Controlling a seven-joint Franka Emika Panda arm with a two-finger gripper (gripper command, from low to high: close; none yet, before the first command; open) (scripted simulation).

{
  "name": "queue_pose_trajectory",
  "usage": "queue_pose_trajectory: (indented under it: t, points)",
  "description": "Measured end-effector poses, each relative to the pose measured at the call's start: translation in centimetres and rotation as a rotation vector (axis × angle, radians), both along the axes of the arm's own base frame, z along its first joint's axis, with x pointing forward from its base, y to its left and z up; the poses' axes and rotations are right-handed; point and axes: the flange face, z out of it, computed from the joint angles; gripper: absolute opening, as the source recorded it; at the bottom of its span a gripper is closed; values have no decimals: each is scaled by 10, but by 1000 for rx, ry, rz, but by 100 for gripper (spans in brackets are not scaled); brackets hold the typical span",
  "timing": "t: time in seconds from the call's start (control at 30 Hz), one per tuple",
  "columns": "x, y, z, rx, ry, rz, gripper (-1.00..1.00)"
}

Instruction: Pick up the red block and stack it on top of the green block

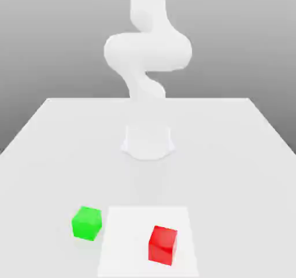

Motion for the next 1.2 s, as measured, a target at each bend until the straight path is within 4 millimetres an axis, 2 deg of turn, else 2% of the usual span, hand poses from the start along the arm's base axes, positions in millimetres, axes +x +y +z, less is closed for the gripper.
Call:
queue_pose_trajectory:
  t: [0.1, 0.23, 0.33, 0.47, 0.63, 0.83, 0.93, 1.07, 1.1, 1.2]
  points:
    - [33, 2, -48, -49, 78, 122, 0]
    - [67, 8, -115, -112, 172, 280, 0]
    - [85, 14, -167, -160, 239, 398, 0]
    - [99, 23, -237, -225, 325, 557, 0]
    - [101, 33, -324, -308, 430, 756, 0]
    - [84, 37, -420, -414, 554, 999, 0]
    - [72, 34, -462, -460, 607, 1101, 0]
    - [71, 33, -510, -471, 617, 1123, 0]
    - [70, 33, -522, -470, 618, 1124, -100]
    - [70, 33, -522, -469, 618, 1124, -100]
